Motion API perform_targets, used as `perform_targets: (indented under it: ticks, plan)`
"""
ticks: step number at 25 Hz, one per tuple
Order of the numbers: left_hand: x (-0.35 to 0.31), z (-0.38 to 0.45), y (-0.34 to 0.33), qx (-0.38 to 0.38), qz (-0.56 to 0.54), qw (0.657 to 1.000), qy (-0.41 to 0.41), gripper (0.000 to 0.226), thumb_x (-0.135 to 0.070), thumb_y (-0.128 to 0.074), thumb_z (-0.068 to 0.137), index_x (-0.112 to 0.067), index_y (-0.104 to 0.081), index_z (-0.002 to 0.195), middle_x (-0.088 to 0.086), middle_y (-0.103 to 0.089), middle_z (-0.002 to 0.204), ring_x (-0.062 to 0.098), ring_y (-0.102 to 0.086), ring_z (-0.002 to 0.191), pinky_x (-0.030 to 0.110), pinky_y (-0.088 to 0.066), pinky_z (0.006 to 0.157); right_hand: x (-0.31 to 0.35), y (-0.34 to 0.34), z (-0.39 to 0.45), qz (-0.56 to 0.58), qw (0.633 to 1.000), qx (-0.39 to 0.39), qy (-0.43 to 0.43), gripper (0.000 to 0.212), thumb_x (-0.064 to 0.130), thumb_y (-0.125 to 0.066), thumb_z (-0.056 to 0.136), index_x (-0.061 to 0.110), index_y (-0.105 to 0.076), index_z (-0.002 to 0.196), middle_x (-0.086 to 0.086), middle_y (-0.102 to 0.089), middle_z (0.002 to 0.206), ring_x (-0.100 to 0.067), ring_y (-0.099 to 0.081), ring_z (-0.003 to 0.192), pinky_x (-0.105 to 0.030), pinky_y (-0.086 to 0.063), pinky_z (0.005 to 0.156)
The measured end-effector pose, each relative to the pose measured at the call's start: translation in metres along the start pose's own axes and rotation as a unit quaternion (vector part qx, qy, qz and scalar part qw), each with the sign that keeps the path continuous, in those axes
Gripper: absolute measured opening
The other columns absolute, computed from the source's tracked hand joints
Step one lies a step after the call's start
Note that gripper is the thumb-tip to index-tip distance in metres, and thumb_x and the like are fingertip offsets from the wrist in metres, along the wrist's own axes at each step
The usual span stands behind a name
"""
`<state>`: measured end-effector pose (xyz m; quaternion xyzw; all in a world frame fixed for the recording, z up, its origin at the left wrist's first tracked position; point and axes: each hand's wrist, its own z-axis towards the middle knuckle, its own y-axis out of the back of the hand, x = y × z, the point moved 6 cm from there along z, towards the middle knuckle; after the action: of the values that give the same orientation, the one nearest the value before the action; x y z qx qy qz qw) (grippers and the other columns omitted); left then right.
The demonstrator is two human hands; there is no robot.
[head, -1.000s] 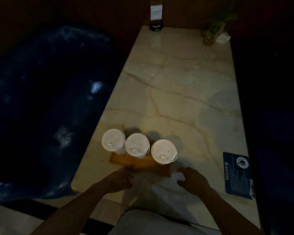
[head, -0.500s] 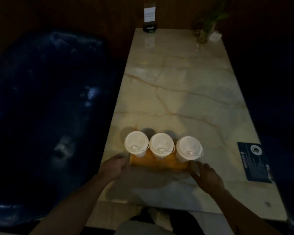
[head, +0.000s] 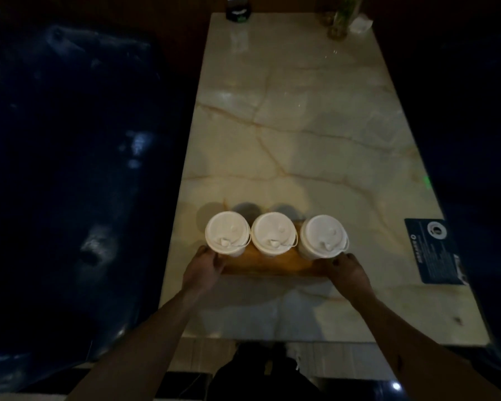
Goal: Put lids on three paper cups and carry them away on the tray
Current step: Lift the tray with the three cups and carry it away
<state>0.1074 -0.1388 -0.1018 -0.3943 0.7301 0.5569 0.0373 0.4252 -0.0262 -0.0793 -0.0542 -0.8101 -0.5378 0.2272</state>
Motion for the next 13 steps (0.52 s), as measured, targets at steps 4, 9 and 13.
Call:
perform_targets:
  ticks: [4, 9, 13]
  plan:
    - [0.0, 0.0, -0.004, -0.009, -0.016, 1.0, 0.016, 0.042, -0.023, -0.066, 0.094, -0.013, -0.057, 0.134, 0.014, -0.058, 0.133, 0.034, -0.057, 0.12, 0.045, -0.049, 0.1, -0.02, -0.015, 0.007, 0.117, 0.982, 0.011, -0.149, 0.029, 0.028, -0.066, 0.093, 0.004, -0.068, 0.108, -0.017, -0.068, 0.109, -0.036, -0.066, 0.104, -0.041, -0.055, 0.086]
    - [0.006, 0.002, -0.008, -0.028, 0.003, 0.999, 0.038, 0.026, -0.011, -0.064, 0.091, -0.001, -0.065, 0.115, 0.021, -0.063, 0.12, 0.039, -0.06, 0.111, 0.043, -0.05, 0.092, -0.02, -0.01, 0.009, 0.112, 0.979, -0.035, -0.165, 0.018, 0.014, -0.064, 0.089, 0.001, -0.07, 0.1, -0.024, -0.067, 0.108, -0.04, -0.066, 0.101, -0.041, -0.051, 0.082]
    - [0.004, 0.002, -0.007, -0.047, 0.005, 0.997, 0.062, 0.013, -0.004, -0.061, 0.088, 0.001, -0.068, 0.098, 0.024, -0.066, 0.109, 0.042, -0.062, 0.103, 0.042, -0.05, 0.084, -0.022, -0.011, 0.01, 0.125, 0.974, -0.024, -0.189, 0.02, 0.014, -0.064, 0.088, 0.001, -0.073, 0.101, -0.024, -0.069, 0.107, -0.04, -0.067, 0.101, -0.041, -0.053, 0.083]
